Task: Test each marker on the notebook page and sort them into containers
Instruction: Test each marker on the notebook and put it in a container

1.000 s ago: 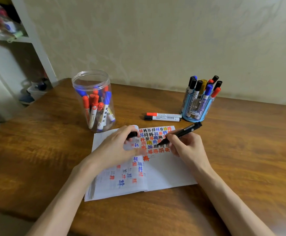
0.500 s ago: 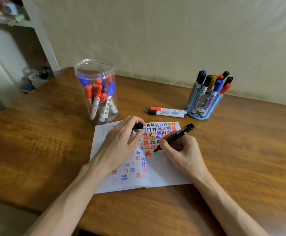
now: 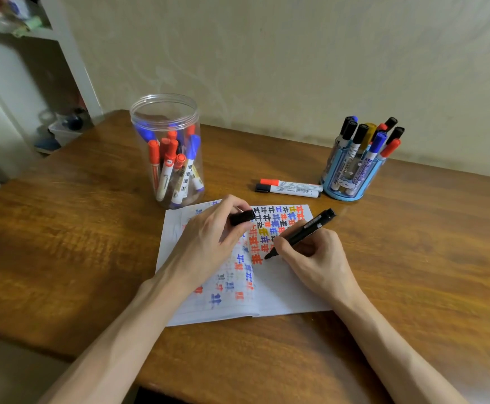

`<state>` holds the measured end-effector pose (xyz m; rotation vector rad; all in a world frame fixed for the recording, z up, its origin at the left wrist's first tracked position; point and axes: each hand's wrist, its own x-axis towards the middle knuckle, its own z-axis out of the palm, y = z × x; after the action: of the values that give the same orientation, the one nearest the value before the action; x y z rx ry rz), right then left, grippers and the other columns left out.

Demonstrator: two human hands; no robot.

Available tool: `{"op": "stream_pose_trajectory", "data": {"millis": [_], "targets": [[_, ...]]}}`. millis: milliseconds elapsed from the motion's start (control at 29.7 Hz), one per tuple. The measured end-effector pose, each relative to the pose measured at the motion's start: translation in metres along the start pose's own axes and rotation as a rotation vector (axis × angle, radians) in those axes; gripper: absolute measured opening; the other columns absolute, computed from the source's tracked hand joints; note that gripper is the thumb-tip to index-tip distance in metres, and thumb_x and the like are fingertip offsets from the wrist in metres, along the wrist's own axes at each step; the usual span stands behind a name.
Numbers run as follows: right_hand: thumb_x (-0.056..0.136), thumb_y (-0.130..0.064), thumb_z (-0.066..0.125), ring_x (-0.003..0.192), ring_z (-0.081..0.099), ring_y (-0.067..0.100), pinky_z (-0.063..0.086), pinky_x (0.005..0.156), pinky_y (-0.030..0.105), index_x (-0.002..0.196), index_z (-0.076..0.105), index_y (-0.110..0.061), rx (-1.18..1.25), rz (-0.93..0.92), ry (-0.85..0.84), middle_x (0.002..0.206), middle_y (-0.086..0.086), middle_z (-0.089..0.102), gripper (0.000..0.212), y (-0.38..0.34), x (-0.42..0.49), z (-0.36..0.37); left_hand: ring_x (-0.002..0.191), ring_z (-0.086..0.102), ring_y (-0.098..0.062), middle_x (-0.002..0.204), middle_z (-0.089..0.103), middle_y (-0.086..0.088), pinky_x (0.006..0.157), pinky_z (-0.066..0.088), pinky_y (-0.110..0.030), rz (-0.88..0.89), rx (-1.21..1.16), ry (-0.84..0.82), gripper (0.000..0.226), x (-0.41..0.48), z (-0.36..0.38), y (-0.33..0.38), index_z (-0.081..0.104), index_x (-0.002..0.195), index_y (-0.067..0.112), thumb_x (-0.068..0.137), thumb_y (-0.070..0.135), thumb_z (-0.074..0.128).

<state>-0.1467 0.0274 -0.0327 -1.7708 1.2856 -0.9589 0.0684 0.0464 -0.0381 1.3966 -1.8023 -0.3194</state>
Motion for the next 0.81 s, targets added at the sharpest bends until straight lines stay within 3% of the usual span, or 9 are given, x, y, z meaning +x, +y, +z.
{"op": "stream_pose_trajectory", "data": {"millis": [235,572,706,807], "targets": [[0.092,-0.021,0.074,0.078,0.074,0.005,0.053,0.063,0.018,0.080,0.072,-0.023,-0.010,-0.013,0.046,0.084,-0.012,0.078,0.012,0.0041,0.0027,-0.0012,0.112,0.064,-0.004,0.121,0.069,0.007,0.081,0.059,-0.017,0.042,0.026,0.024,0.027,0.0009,-0.0006,-0.0027,0.058,0.121,0.023,0.097,0.033,0.064],[0.094,-0.029,0.076,0.074,0.073,0.004,0.054,0.061,0.017,0.089,0.076,-0.021,-0.015,0.008,0.009,0.086,-0.009,0.078,0.010,0.0019,0.0021,-0.0002,0.113,0.063,-0.004,0.123,0.069,0.007,0.082,0.059,-0.018,0.056,0.039,0.022,0.030,0.0010,-0.0010,-0.0026,0.060,0.122,0.022,0.097,0.037,0.059],[0.093,-0.027,0.077,0.083,0.075,0.004,0.060,0.069,0.023,0.088,0.075,-0.022,-0.013,0.005,-0.021,0.090,-0.011,0.079,0.007,0.0014,0.0007,-0.0002,0.114,0.063,-0.005,0.124,0.068,0.007,0.084,0.061,-0.023,0.064,0.048,0.018,0.030,0.0007,-0.0009,-0.0032,0.061,0.124,0.021,0.097,0.036,0.059],[0.094,-0.025,0.076,0.081,0.075,0.003,0.056,0.065,0.018,0.088,0.076,-0.020,0.006,0.011,0.011,0.088,-0.010,0.079,0.009,0.0020,0.0021,-0.0014,0.114,0.063,-0.005,0.124,0.068,0.007,0.085,0.060,-0.023,0.070,0.057,0.021,0.029,0.0009,-0.0005,-0.0044,0.061,0.124,0.022,0.098,0.034,0.061]]}}
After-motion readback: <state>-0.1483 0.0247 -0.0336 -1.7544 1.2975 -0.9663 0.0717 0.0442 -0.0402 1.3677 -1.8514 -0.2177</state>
